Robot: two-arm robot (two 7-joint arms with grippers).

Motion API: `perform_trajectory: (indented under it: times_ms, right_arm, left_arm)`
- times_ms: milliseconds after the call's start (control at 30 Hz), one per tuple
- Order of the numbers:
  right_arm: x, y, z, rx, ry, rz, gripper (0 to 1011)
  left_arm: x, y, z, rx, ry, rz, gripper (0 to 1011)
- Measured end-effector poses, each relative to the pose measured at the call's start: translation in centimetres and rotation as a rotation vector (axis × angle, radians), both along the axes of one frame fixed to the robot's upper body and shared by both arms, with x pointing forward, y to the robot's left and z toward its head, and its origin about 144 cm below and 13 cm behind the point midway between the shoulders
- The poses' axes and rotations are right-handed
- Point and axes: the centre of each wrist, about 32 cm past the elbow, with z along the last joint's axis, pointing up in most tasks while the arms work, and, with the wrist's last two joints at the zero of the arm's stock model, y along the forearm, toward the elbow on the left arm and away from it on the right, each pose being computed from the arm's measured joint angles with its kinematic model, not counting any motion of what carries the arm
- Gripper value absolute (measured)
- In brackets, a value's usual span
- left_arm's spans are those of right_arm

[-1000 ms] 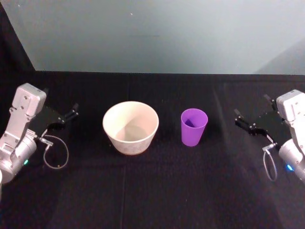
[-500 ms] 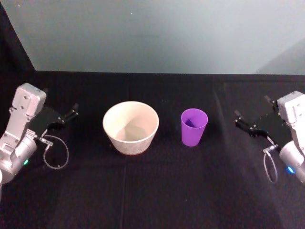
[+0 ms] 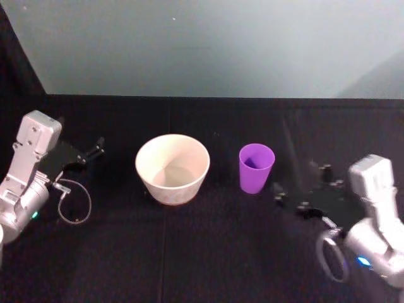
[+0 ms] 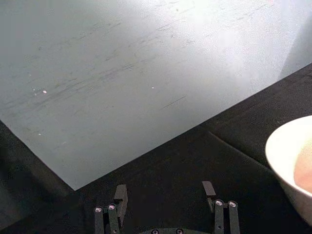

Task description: Pick up the cup and pour the mung beans from the cup into the bowl.

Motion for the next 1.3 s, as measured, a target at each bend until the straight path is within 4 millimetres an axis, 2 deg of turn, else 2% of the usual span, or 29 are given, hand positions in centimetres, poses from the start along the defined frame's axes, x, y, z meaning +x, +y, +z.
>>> perform_trajectory:
  times_ms: [133, 200, 933, 1300]
  right_arm:
    - [1.2, 2.0, -0.4, 0.043, 0.037, 0.056, 1002]
    - [1.4, 2.4, -0.5, 0.046, 0.041, 0.063, 1002]
    - [1.2, 1.9, -0.4, 0.040, 0.037, 0.053, 1002]
    - [1.6, 2.6, -1.0, 0.075, 0.060, 0.070, 1002]
  left_arm:
    - [0.0, 0.0, 0.0, 0.000, 0.000, 0.000, 1000]
    - [0.0, 0.0, 0.0, 0.000, 0.000, 0.000, 1000]
    - [0.0, 0.0, 0.0, 0.000, 0.000, 0.000, 1000]
    - [0.0, 0.0, 0.0, 0.000, 0.000, 0.000, 1000]
